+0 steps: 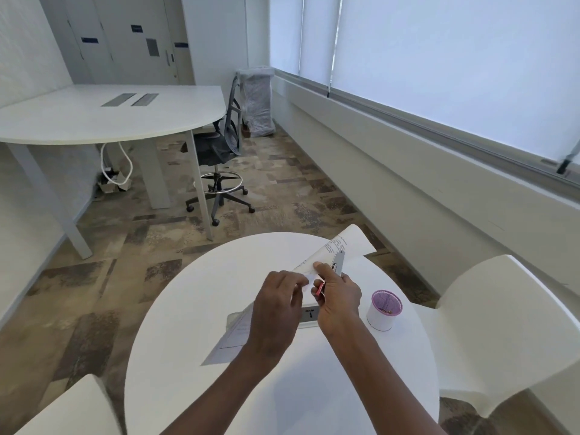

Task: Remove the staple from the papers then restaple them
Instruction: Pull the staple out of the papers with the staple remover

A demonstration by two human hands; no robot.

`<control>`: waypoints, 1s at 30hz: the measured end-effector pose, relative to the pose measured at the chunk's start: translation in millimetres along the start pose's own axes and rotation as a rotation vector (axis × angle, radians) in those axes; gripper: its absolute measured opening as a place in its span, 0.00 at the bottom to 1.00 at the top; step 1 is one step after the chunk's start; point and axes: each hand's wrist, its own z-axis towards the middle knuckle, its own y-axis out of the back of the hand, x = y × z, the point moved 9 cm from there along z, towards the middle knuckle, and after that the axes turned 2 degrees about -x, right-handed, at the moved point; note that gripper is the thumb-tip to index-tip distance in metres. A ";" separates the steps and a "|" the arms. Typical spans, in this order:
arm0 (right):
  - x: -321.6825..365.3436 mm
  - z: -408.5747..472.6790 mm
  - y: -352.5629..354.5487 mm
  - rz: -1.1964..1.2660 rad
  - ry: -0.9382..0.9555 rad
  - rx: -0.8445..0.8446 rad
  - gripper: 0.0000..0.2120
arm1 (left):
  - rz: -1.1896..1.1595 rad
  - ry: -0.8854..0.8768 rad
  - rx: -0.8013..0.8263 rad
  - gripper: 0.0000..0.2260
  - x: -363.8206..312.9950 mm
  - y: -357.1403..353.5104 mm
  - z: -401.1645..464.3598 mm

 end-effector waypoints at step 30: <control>24.9 -46.1 -6.5 -0.704 0.669 0.155 0.01 | -0.366 0.620 0.348 0.09 77.4 -12.3 22.0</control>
